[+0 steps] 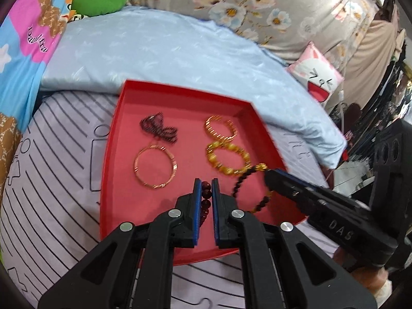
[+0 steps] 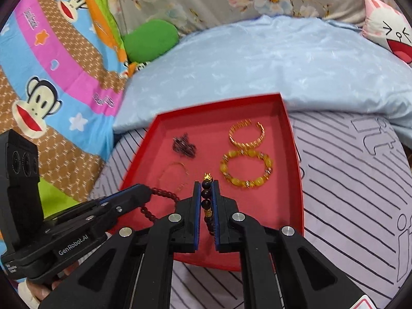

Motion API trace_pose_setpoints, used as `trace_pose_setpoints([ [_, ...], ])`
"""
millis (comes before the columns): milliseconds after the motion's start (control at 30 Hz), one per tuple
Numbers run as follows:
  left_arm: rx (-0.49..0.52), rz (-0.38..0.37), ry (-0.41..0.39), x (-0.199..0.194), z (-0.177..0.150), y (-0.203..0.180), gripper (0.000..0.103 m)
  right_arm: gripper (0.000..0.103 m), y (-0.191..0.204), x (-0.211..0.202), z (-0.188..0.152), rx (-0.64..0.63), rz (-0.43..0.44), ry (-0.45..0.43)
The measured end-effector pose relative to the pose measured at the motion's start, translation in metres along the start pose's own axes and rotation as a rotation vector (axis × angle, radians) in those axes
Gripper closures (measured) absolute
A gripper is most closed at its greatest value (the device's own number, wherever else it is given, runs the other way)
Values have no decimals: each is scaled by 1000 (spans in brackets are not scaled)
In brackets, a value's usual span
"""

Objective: Organize jewelry
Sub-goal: 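Lift both bracelets and carry them into the red tray, then open both grippers to release the bracelets in the tray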

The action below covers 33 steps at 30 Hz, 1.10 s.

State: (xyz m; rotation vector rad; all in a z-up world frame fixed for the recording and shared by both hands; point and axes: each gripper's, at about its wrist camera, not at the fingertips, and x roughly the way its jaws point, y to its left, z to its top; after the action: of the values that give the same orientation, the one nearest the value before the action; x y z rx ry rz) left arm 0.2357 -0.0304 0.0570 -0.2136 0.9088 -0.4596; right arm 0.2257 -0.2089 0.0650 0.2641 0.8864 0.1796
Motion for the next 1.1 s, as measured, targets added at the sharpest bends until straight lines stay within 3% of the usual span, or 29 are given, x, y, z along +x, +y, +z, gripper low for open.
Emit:
trace_pose_setpoints([
  [233, 80, 193, 9, 15, -13, 11, 95, 96, -11, 14, -6, -37, -92, 8],
  [400, 131, 269, 11, 20, -16, 14, 95, 96, -12, 22, -7, -74, -139, 12],
  [667, 136, 301, 13, 26, -16, 14, 95, 95, -14, 30, -9, -96, -179, 12],
  [867, 134, 311, -16, 22, -15, 10, 94, 76, -15, 21, -9, -90, -184, -18],
  [933, 133, 312, -21, 20, -15, 9, 88, 76, -15, 17, -9, -85, -180, -24],
  [1100, 120, 298, -34, 11, -15, 5, 87, 76, -14, 3, -13, -77, -167, -33],
])
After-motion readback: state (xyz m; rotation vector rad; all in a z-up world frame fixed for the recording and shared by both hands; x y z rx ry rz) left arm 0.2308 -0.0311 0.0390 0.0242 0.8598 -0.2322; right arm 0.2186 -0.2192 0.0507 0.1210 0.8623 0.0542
